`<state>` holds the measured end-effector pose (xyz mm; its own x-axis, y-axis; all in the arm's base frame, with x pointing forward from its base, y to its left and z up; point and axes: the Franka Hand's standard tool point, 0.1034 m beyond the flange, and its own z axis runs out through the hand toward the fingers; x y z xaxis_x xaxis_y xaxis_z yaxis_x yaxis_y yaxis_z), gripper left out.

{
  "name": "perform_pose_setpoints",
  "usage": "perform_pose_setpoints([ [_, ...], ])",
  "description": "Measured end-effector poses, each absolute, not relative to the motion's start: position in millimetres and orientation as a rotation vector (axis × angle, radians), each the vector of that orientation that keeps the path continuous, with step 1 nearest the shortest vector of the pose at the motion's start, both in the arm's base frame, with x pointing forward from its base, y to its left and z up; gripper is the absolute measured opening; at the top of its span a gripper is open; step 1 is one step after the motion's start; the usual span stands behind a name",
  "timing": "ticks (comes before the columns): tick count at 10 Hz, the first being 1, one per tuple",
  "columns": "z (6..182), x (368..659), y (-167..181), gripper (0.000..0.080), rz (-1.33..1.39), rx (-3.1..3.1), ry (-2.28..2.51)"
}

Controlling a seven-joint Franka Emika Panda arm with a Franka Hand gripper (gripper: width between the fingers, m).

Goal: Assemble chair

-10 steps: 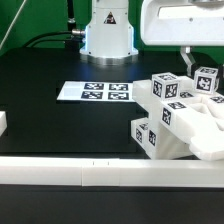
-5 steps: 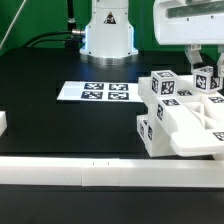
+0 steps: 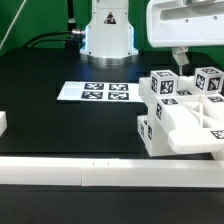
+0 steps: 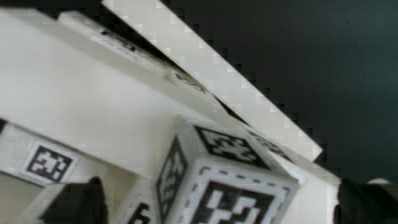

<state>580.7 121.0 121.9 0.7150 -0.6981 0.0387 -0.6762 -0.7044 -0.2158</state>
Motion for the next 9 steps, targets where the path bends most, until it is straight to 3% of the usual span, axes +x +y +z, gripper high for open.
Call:
perform_pose_setpoints([
  [9,124.6,585,137,0.0649,-0.117,-3.117,-0.318],
])
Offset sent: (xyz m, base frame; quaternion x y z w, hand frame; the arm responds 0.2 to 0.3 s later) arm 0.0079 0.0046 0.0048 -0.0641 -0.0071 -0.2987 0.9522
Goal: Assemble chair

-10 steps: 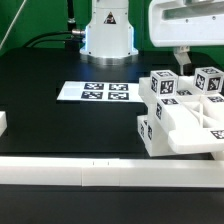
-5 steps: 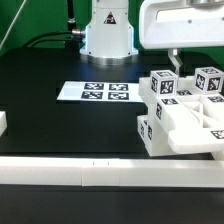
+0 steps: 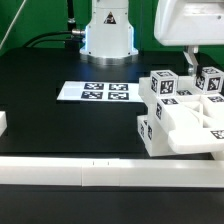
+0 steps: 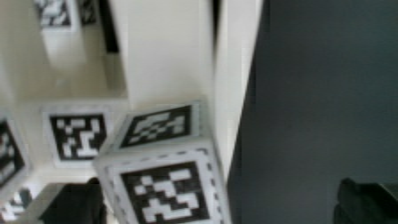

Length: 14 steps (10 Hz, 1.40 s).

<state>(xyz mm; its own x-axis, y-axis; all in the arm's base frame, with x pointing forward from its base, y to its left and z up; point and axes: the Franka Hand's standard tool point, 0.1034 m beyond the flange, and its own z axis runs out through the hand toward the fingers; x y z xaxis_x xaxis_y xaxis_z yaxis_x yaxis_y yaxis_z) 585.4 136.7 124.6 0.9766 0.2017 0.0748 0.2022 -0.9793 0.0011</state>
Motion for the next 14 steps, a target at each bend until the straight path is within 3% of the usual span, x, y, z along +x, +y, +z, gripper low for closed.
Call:
perform_pose_setpoints([
  [5,122.6,587,114,0.0649,-0.111,-3.054,-0.755],
  [6,121.9,587,114,0.0523,-0.109,-3.056,-0.748],
  [7,121.9,587,114,0.0523,-0.109,-3.056,-0.748],
  [9,121.9,587,114,0.028,-0.109,-3.058,-0.739],
  [14,121.9,587,115,0.0281,-0.109,-3.111,-0.393],
])
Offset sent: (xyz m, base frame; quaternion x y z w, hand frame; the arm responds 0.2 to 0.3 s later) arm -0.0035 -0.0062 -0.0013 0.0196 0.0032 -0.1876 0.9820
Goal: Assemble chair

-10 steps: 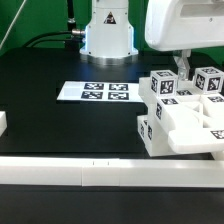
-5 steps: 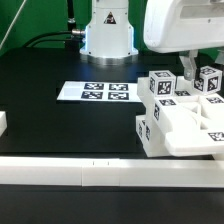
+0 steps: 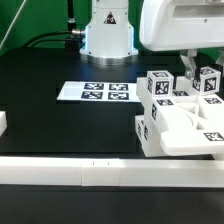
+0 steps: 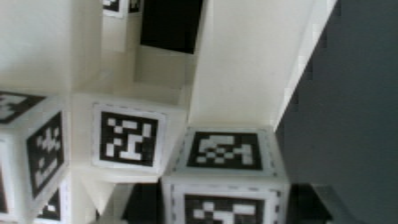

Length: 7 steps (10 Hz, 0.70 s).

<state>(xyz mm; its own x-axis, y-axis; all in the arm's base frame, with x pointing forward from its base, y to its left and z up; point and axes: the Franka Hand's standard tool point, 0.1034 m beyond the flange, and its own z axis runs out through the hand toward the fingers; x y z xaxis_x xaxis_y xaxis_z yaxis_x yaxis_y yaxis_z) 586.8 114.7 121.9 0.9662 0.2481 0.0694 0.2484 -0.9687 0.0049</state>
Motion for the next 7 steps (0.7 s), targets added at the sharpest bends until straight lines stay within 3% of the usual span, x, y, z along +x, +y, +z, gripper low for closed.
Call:
perform_pose_setpoints([
  [2,121.2,584.6,120.2,0.0281,-0.119,-3.109,0.087],
  [7,121.2,587.0,120.6,0.0281,-0.152,-3.023,0.598],
])
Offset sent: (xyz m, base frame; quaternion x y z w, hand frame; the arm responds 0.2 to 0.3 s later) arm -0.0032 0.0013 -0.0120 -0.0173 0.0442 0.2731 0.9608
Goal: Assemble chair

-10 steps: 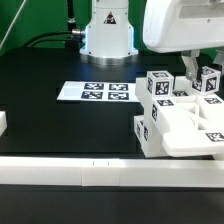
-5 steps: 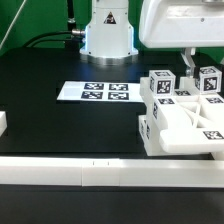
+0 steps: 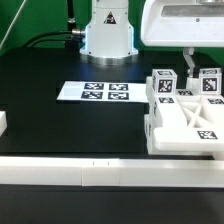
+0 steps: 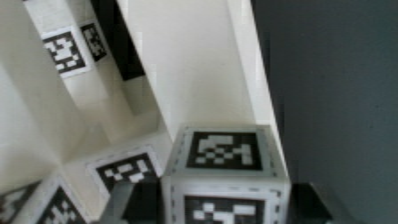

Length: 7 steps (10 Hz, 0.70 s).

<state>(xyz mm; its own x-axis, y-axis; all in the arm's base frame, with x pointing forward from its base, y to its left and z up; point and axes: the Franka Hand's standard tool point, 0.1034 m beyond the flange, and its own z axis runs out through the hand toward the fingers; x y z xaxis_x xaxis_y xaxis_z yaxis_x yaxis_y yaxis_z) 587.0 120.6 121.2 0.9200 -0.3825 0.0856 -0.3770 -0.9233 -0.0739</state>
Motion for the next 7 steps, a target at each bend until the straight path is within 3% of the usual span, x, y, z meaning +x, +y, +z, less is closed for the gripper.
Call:
perform_pose_setpoints([
  [7,121.0,584.7,123.7,0.0282,-0.116,-2.566,1.536],
])
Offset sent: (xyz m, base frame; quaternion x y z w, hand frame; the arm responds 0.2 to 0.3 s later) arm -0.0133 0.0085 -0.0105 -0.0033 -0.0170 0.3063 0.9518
